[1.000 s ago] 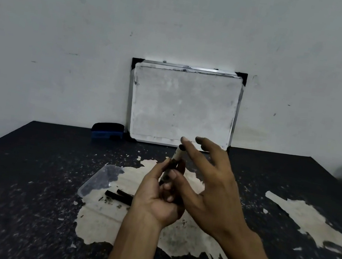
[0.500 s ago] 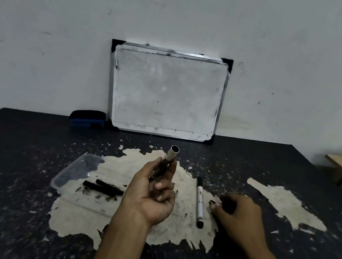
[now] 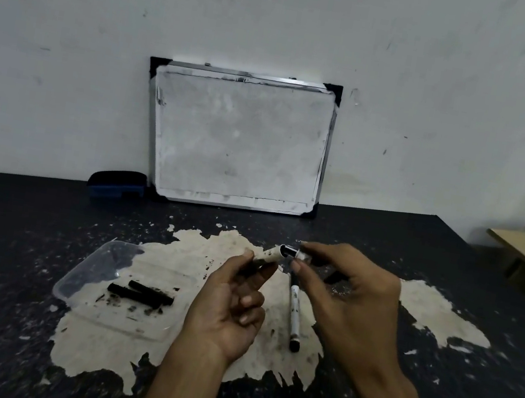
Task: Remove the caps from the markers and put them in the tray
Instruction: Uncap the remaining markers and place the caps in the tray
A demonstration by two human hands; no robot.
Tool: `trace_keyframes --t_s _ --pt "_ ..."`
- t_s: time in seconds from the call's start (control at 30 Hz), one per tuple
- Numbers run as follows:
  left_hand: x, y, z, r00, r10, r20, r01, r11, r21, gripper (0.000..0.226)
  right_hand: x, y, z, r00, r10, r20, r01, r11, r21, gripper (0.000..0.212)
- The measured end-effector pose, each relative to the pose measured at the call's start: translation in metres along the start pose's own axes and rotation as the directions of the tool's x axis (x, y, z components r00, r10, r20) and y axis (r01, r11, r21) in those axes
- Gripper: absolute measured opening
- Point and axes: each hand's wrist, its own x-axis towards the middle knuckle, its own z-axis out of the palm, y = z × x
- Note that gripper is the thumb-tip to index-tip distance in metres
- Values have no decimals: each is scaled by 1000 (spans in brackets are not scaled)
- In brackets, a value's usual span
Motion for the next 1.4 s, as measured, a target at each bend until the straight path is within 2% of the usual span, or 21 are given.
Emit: trace_keyframes --t_s 0.17,0.33,0.47,0.63,0.77,0.87,0.97,1.03,1.1,1.23,1.27,1.33,1.4 --pt "2 -2 -1 998 68 -8 -67 994 89 10 -3 7 -2 998 -44 48 46 998 -48 24" --pt "5 -6 -2 975 220 -20 -202 926 319 13 -4 9 -9 985 -67 158 93 982 -164 27" --pt "5 -8 -2 943 332 4 -307 866 395 32 -6 7 -13 985 41 167 -22 993 -115 27" --pt "0 -8 1 895 434 105 -433 789 436 19 -11 7 -14 959 246 143 -256 965 55 18" --pt "-3 -7 6 825 514 233 -559 685 467 10 -17 6 -14 883 430 186 -465 854 232 18" --pt "-7 -8 11 763 554 333 -641 581 502 9 -21 8 -16 784 556 275 -617 655 436 19" --pt "-9 -9 17 731 542 415 -678 506 533 4 -26 8 -15 701 604 378 -704 505 500 29" --pt "-6 -10 18 726 527 442 -680 449 580 5 -30 8 -12 670 616 413 -733 461 500 35" --pt "-2 -11 17 730 531 431 -661 385 644 6 -31 10 -10 651 624 433 -754 466 462 36" --pt "11 -15 11 756 558 341 -539 235 809 17 -27 15 -15 643 560 523 -738 635 227 31" --pt "17 -17 8 767 557 317 -490 191 851 20 -26 18 -15 653 556 515 -711 684 162 30" --pt "32 -19 0 803 533 268 -366 84 927 26 -25 31 -12 713 577 397 -637 771 24 23" --pt "48 -23 -6 836 507 211 -237 -14 971 28 -24 51 -7 732 613 298 -612 783 -108 14"
